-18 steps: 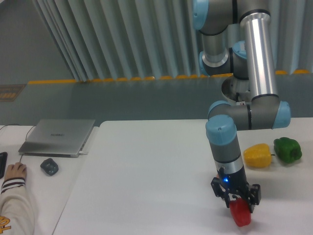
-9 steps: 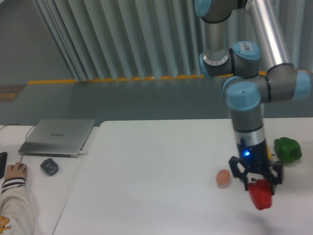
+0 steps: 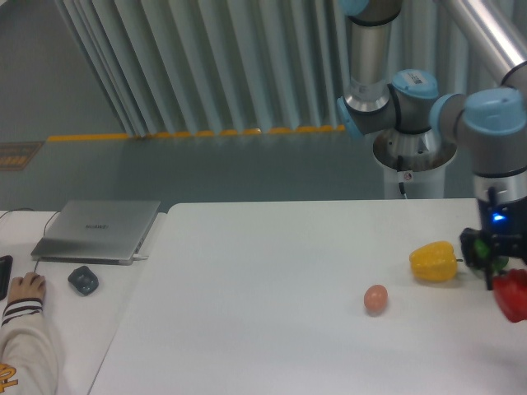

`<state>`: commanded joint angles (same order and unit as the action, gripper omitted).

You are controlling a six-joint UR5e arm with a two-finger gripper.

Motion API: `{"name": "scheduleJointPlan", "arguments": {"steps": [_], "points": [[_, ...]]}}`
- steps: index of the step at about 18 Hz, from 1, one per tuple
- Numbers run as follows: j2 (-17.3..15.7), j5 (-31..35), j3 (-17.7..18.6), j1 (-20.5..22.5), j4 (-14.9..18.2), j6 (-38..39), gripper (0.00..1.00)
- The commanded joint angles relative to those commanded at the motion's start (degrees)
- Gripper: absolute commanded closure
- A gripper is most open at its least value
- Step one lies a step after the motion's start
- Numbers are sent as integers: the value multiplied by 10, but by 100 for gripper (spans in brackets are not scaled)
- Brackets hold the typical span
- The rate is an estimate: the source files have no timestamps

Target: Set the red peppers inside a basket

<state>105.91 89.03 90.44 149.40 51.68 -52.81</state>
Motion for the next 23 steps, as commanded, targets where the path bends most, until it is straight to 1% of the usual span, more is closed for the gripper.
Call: {"name": "scheduleJointPlan", "arguments": {"steps": [3,7,9,10,13,18,19,20,21,22,23], "points": [[0,1,4,38,0,-53,45],[10,0,4,84,-1,-121,45],[24,1,4,100,-3,-147,45],[36,1,3,110,-6,-154,44],[57,1,-5,124,-9,-169,44],[87,1,-21,128,-10,-171,44],[89,1,-21,128,-11,-171,43],[89,1,-21,127,-11,-172,42],[89,1,-21,127,-11,-172,34],[89,1,-21,127,-11,-172,22],[89,1,-21,127,-11,-172,13]]}}
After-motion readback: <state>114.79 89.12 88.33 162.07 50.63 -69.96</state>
